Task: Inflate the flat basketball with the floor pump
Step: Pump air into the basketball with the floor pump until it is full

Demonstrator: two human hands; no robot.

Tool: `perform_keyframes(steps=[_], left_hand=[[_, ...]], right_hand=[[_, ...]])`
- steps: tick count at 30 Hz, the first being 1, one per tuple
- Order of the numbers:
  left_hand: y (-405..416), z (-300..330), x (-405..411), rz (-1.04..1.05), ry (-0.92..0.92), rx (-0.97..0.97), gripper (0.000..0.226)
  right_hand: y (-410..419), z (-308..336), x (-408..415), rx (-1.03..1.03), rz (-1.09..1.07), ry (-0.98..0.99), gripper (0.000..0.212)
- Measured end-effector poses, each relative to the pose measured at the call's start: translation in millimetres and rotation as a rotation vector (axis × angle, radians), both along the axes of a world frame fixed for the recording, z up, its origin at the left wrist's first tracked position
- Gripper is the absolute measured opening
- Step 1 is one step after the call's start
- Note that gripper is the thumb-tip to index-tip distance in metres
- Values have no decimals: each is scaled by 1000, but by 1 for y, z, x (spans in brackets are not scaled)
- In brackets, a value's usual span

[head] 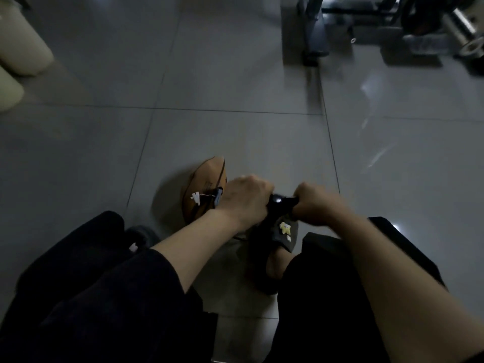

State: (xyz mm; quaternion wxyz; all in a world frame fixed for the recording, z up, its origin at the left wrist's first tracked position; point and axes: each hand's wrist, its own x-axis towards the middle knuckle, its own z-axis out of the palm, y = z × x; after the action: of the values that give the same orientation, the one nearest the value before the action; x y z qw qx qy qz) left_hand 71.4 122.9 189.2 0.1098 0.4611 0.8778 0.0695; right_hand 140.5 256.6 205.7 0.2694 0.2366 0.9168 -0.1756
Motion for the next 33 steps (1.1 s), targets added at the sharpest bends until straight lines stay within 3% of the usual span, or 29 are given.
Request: perform_keyframes(steps=[6,10,17,21,26,33], left_hand=[[20,90,-12,80,208,201,12],[23,62,-4,54,159,114,12],[28,-29,0,61,-5,14,13],[28,-59,-5,82,16,-24,12],[9,-81,-9,130,-23,-49,15],[5,-26,-7,67,-10,-53,12]], right_hand=[[21,97,-13,1,14,173,17],[12,59,-7,107,-44,117,22],[8,-34,-1,72,-108,-35,31],[4,-59,-6,59,-118,-63,16],[-15,-68,-13,28,-97,-52,35],[-7,-17,-11,37,-8,-39,25]])
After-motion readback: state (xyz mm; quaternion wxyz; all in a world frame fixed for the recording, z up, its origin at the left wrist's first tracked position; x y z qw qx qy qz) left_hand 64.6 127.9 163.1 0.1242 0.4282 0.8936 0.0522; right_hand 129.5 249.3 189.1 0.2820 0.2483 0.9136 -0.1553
